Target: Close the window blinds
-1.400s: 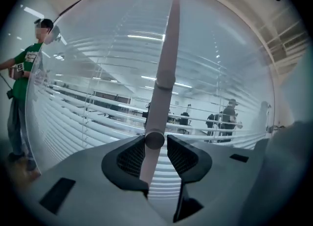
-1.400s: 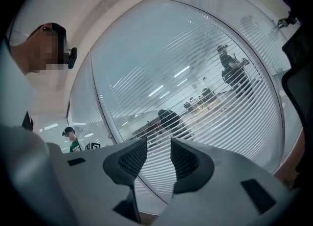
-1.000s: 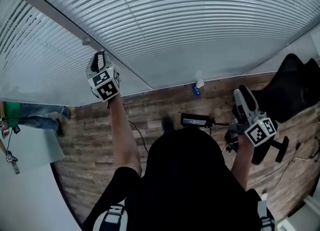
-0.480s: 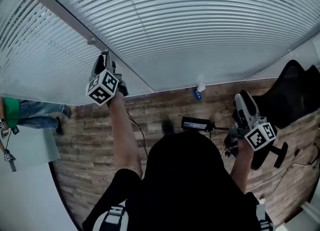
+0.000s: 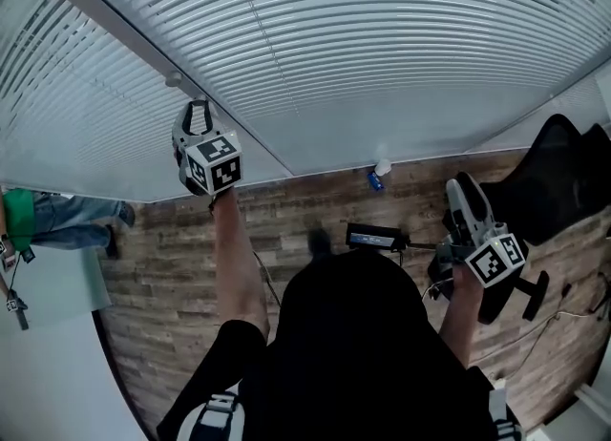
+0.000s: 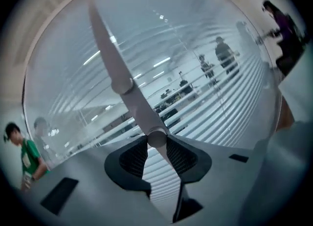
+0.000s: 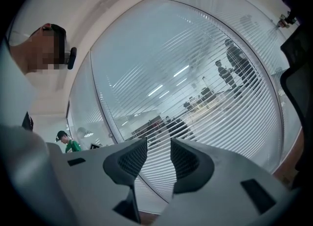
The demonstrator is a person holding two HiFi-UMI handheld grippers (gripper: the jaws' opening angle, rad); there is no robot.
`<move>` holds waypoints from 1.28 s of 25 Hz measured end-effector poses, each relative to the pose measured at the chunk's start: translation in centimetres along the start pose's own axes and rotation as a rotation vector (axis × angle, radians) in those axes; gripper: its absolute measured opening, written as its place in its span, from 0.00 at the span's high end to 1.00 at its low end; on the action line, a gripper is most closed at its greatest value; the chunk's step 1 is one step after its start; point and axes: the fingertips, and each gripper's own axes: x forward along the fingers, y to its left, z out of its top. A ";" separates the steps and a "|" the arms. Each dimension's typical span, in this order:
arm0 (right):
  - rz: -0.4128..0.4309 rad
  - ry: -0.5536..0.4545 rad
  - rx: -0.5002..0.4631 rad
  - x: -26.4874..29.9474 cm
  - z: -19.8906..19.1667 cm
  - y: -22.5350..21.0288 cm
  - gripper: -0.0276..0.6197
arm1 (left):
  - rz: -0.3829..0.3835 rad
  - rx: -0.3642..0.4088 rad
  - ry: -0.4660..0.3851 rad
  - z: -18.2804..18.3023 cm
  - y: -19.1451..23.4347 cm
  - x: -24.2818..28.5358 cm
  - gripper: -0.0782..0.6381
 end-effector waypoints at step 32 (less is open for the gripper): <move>0.379 0.148 -0.001 6.3 -3.3 11.9 0.72 | -0.029 -0.065 -0.029 0.3 -0.2 0.2 0.70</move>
